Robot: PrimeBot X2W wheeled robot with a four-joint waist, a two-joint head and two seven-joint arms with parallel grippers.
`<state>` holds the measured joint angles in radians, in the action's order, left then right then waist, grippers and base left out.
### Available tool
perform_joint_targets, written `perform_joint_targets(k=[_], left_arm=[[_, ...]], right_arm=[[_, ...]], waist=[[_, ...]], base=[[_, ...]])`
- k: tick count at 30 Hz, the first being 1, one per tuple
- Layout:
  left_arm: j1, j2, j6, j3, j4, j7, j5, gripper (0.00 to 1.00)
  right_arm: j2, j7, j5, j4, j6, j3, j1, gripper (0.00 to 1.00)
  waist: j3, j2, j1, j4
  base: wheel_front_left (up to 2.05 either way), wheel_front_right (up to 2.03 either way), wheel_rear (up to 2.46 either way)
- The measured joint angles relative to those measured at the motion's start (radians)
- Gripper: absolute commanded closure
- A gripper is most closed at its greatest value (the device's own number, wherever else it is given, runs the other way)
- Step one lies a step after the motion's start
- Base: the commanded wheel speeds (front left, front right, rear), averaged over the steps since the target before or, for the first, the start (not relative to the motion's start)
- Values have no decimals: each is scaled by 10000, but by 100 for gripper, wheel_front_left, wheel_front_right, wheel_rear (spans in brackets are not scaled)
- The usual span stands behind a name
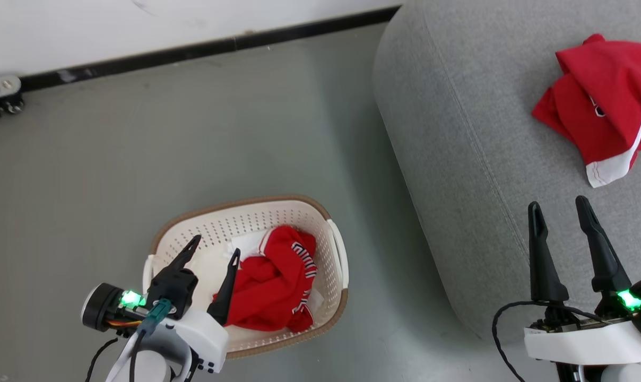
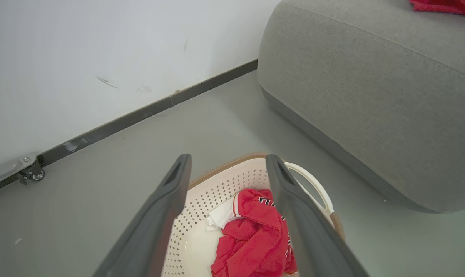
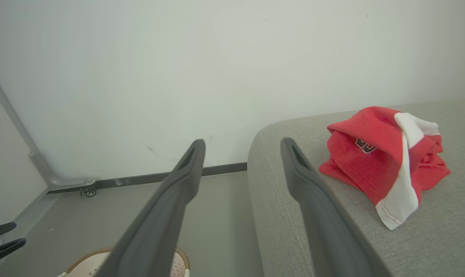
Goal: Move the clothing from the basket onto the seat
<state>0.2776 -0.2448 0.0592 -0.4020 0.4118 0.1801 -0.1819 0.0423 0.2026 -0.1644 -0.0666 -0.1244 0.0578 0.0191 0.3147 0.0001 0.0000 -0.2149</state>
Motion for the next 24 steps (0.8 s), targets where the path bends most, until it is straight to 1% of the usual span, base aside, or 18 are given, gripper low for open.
perform_joint_targets(k=[11,13,19,24], left_arm=[[699,-284,-431,-476,821,-307,481,0],[788,-284,-433,-483,961,-307,558,0],[1206,-313,-681,-709,1377,-407,752,0],[1493,-291,-769,-849,1772,-546,884,0]], right_arm=[[-17,209,-247,-412,0,44,-480,0],[-21,263,-295,-489,0,42,-590,0],[-31,349,-470,-608,0,40,-872,0],[-33,360,-577,-625,0,35,-973,0]], waist=[[1241,0,0,-434],[1455,0,0,-508],[2072,0,0,-724],[2561,0,0,-905]], base=[[0,0,0],[0,0,0],[0,0,0],[0,0,0]])
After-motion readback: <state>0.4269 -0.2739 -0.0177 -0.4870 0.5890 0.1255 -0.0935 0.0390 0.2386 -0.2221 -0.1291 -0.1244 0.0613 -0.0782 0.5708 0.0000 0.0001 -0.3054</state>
